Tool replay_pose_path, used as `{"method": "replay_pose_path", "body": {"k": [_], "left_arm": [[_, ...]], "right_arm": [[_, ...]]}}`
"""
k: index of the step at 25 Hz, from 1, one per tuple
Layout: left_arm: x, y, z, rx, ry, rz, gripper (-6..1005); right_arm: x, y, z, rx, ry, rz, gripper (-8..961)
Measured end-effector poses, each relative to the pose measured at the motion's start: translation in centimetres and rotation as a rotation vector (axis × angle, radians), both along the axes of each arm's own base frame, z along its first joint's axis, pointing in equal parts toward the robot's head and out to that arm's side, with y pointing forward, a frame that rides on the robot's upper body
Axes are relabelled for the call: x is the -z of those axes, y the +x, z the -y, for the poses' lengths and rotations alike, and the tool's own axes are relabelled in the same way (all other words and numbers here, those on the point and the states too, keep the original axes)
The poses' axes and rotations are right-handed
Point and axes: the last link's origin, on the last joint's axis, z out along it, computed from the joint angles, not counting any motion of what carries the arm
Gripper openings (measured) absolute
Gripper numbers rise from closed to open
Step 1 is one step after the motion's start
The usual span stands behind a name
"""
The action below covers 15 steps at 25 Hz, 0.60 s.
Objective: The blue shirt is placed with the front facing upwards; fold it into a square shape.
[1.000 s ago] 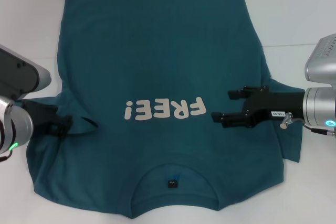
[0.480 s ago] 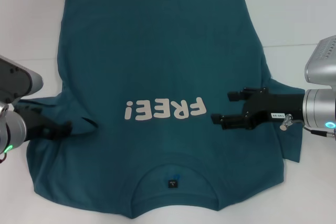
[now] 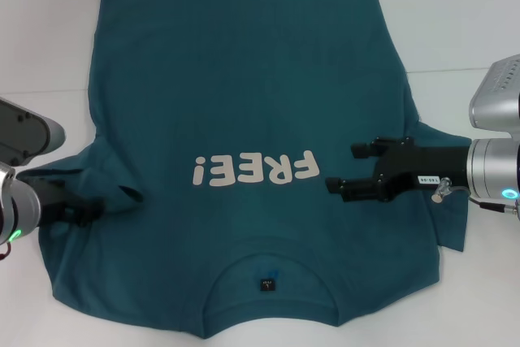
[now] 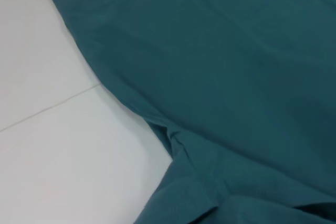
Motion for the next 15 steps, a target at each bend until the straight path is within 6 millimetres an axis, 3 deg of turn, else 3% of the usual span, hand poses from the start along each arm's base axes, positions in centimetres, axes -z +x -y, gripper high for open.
{"method": "replay_pose_path", "body": {"k": [2,8,15], "left_arm": [[0.0,0.0,0.0,0.000,0.000,0.000,766],[0.0,0.2,0.0,0.007,0.003,0.003,591],[-0.4,1.1,0.1,0.027,-0.004,-0.002,286]], "right_arm": [[0.0,0.0,0.0,0.000,0.000,0.000,912],[0.0,0.0,0.0,0.002,-0.002,-0.002,912],[-0.1,-0.1,0.0,0.006,-0.002,-0.004,912]]}}
